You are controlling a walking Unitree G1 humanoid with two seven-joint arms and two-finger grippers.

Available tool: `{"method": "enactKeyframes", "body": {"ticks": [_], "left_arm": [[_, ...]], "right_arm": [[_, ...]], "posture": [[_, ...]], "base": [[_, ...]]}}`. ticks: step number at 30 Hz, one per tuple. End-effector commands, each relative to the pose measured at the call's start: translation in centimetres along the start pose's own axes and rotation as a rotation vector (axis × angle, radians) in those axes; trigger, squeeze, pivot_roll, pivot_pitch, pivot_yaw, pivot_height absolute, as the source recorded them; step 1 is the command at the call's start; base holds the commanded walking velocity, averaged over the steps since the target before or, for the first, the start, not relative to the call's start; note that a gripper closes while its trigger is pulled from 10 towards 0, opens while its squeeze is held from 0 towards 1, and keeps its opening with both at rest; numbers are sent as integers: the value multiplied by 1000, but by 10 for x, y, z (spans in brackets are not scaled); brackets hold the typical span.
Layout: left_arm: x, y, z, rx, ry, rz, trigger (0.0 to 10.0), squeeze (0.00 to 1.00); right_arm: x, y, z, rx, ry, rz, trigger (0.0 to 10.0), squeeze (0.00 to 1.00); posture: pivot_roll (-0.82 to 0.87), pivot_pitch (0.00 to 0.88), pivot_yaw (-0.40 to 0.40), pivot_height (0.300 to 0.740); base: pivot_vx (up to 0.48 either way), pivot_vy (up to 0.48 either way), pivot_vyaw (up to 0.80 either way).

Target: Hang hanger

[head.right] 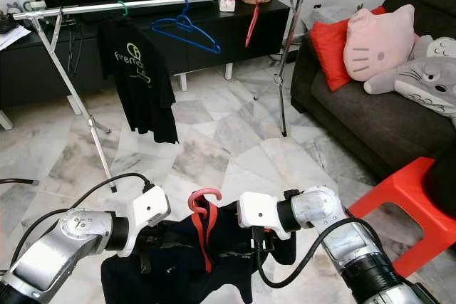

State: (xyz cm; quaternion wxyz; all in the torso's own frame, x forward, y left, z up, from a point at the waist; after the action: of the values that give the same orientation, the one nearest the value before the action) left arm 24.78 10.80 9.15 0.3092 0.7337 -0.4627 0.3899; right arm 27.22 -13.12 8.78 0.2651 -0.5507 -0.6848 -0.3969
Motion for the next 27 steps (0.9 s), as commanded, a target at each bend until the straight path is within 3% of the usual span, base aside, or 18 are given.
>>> {"method": "enactKeyframes", "body": {"ticks": [1, 7, 14, 18, 19, 20, 22, 23, 24, 25, 26, 27], "left_arm": [[6, -8, -4, 53, 22, 33, 0, 0], [4, -11, -5, 73, -7, 66, 0, 0], [1, -15, -4, 90, -12, 86, 0, 0], [0, -20, -5, 146, 8, 80, 0, 0], [-1, -26, -7, 190, 15, 78, 0, 0], [-3, -31, -7, 234, 24, 71, 0, 0], [-3, -32, -8, 243, 27, 69, 0, 0], [-5, -45, -10, 348, 51, 50, 0, 0], [-8, -52, -13, 402, 54, 37, 4039, 0], [-10, -56, -15, 434, 54, 28, 4039, 0], [-14, -64, -20, 509, 63, 17, 10000, 0], [-14, -64, -20, 509, 63, 17, 10000, 0]], "right_arm": [[-6, -1, -5, -20, -34, 10, 10000, 1000], [-10, 25, -13, -244, -47, 25, 10000, 1000], [-19, 38, -23, -400, -88, 47, 10000, 1000], [-18, 53, -39, -580, -46, 97, 10000, 973], [-24, 60, -48, -684, -59, 129, 10000, 0], [-31, 65, -55, -771, -79, 163, 10000, 0], [-32, 65, -57, -788, -83, 171, 10000, 0], [-45, 66, -66, -893, -107, 248, 10000, 0], [-51, 65, -70, -955, -101, 304, 10000, 0], [-55, 65, -73, -993, -95, 341, 10000, 0], [-64, 61, -79, -1068, -83, 412, 10000, 0], [-64, 61, -79, -1068, -83, 412, 10000, 0]], "posture": [[-106, 24, -46, 740], [-106, 25, -46, 740], [-110, 25, -45, 740], [-110, 24, -49, 740], [-112, 24, -49, 740], [-112, 23, -48, 740], [-112, 23, -48, 740], [-110, 22, -48, 740], [-110, 22, -44, 740], [-110, 22, -44, 740], [-111, 22, -43, 740], [-111, 22, -43, 740]], "base": [[0, 0, 0], [0, 0, 0], [0, 0, 0], [0, 0, 0], [0, 0, 0], [0, 0, 0], [0, 0, 0], [0, 0, 0], [0, 0, 0], [0, 0, 0], [0, 0, 0], [0, 0, 0]]}}
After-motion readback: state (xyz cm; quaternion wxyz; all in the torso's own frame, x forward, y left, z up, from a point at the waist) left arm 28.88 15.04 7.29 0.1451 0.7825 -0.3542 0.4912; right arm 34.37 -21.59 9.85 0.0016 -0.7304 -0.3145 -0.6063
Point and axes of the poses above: a point about 5 cm out from each wrist's last joint towards the gripper, its own z axis pointing out of the wrist towards the gripper, its own x axis along the axis of the wrist's last joint, y = z × x, the point moved 2 cm from there along z, pointing out of the wrist towards the gripper, and after that the axes turned 5 degrees about -z, right-handed, at the moved point
